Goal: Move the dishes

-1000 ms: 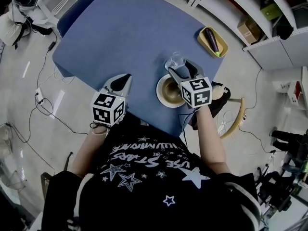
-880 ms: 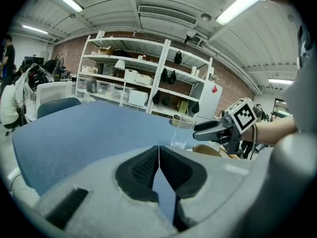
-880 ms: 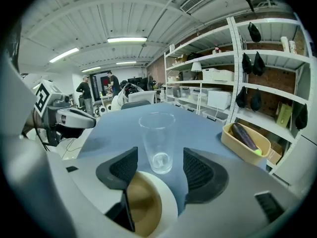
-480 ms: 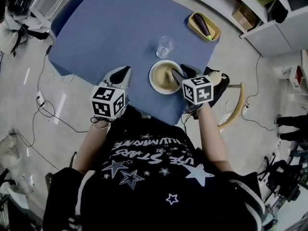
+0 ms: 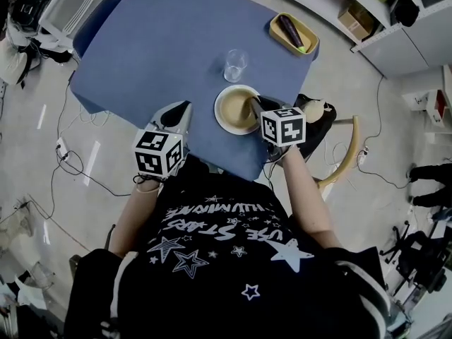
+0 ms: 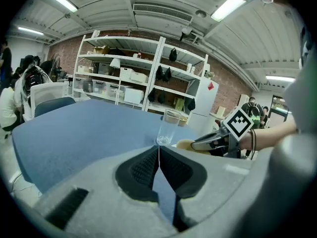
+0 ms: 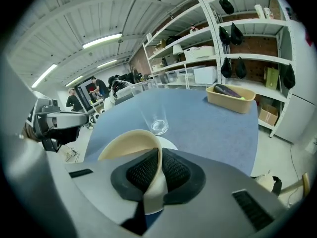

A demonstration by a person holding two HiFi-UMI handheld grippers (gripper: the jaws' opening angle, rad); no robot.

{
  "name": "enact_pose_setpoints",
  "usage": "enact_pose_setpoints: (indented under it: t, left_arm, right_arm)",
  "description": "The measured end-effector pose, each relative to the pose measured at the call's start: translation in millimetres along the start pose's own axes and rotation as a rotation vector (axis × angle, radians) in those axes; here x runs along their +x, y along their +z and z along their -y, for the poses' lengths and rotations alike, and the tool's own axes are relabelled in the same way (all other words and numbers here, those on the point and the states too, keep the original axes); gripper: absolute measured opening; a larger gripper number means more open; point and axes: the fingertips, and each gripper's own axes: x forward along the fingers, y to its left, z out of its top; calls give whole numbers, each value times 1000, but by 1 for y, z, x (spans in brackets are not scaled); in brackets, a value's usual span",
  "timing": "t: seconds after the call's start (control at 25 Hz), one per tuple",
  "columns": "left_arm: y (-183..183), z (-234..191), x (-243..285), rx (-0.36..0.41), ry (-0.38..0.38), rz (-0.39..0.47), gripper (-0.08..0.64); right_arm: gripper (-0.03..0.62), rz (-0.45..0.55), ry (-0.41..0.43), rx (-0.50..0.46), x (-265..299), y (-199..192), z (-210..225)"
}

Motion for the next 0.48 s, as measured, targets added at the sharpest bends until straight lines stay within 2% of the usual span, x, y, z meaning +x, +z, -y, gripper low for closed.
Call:
enact_pose_setpoints:
  t: [0.24,0.48]
  left_arm:
    - [5,5,8,16,-16,-6,22]
    - [14,11,30,31,-37,-8,23]
  right_arm:
    - [21,22,6,13,-15,8,8]
    - [21,76,-64,72,-39,25,58]
